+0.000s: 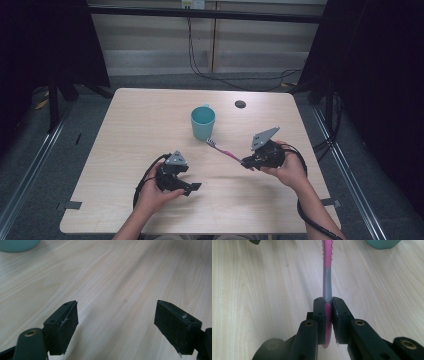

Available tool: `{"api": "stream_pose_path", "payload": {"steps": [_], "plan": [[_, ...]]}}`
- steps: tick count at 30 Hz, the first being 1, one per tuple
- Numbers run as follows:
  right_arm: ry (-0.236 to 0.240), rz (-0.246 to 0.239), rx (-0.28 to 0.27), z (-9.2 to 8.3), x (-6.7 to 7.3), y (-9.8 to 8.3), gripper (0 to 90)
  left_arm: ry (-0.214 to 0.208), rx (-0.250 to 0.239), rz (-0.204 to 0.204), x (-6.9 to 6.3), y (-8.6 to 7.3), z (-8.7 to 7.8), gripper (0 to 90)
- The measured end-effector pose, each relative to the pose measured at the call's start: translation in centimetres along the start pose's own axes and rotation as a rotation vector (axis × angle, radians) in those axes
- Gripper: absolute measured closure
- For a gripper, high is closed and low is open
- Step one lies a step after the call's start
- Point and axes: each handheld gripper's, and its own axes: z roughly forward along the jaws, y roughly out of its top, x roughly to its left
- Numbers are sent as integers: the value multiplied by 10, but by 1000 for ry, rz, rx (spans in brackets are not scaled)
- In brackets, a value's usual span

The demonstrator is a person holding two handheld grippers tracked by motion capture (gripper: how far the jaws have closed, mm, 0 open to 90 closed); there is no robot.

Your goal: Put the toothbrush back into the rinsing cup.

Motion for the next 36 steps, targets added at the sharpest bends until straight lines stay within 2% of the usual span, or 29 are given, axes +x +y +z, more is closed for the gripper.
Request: {"api": "stream_pose_path", "payload": {"steps": [5,9,21,30,31,36], "plan": [[-10,24,-51,-3,2,3,821,-11,-47,-15,-1,14,-5,219],[-10,42,-58,-3,3,5,821,-16,-80,-16,-2,24,-7,232],[9,96,-118,2,8,7,821,-36,-152,-55,1,42,-13,255],[9,103,-141,2,12,11,821,-58,-183,-82,3,52,-14,259],[13,110,-162,3,12,12,821,-67,-202,-92,3,55,-14,264],[23,122,-179,6,13,14,821,-70,-239,-105,1,60,-16,274]]}}
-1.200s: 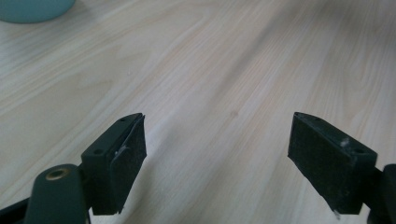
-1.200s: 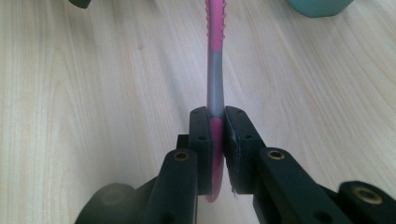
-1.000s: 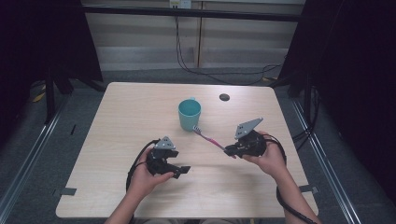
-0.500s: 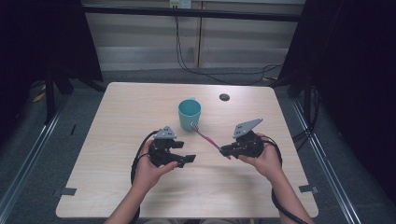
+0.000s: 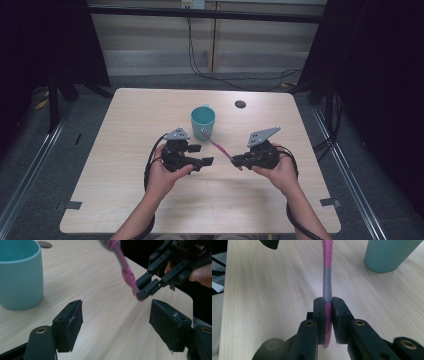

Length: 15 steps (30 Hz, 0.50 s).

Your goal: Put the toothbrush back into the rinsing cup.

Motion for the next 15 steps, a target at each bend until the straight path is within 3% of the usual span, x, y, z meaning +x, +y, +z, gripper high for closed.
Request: {"api": "stream_pose_path", "payload": {"steps": [7,15], "plan": [[22,2,-28,5,3,1,820,-4,-52,-27,3,9,-3,288],[39,9,-36,10,4,2,820,-1,-55,-40,3,10,-1,308]]}}
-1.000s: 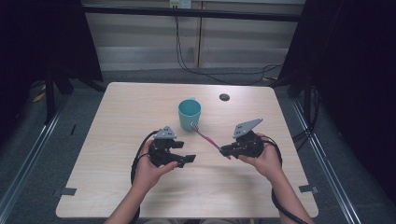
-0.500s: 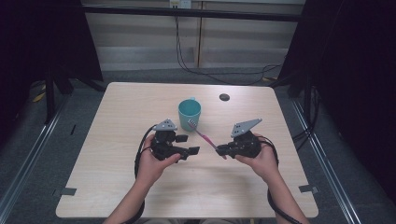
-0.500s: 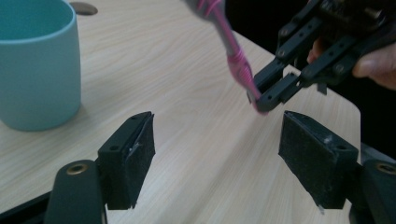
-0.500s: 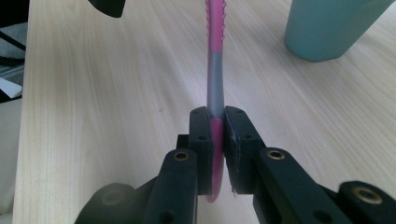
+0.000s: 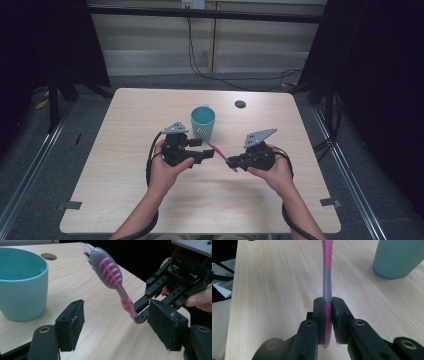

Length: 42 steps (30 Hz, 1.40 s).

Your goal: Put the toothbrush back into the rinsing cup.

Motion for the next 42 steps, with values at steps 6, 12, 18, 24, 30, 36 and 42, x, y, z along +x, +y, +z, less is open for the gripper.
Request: {"api": "stream_pose_path", "payload": {"steps": [6,12,18,24,30,36,42], "plan": [[3,2,-7,0,0,1,820,-9,-16,-21,1,0,1,372],[5,4,-13,0,0,0,819,-23,-27,-37,0,1,2,463],[10,7,-13,3,0,-2,818,-39,-21,-38,1,1,4,540],[15,7,-23,5,0,-2,818,-59,-41,-59,2,1,5,635],[12,0,-27,7,3,1,819,-74,-58,-62,1,2,4,742],[8,2,-40,7,4,2,818,-83,-68,-69,0,2,3,790],[17,10,-42,9,5,2,817,-95,-77,-69,-1,4,3,800]]}}
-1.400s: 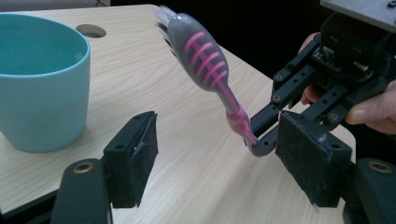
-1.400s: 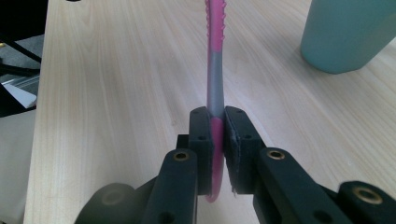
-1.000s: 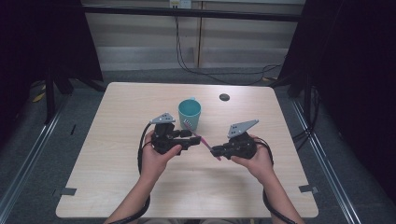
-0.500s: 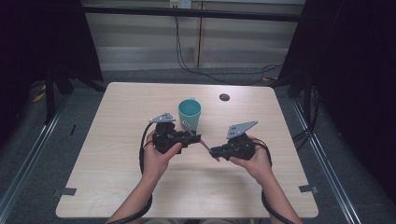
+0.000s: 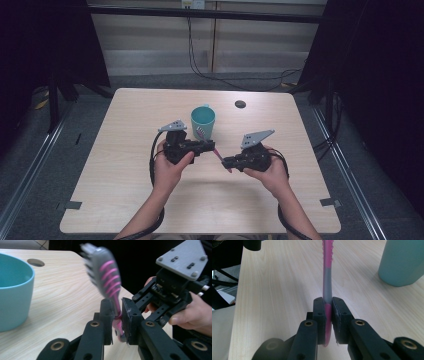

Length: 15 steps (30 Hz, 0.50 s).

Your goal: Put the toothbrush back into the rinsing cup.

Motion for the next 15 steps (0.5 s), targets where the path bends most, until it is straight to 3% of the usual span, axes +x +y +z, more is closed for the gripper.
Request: {"api": "stream_pose_path", "payload": {"steps": [15], "plan": [[0,-7,-13,5,6,2,798,-6,-15,-16,-2,4,1,807]]}}
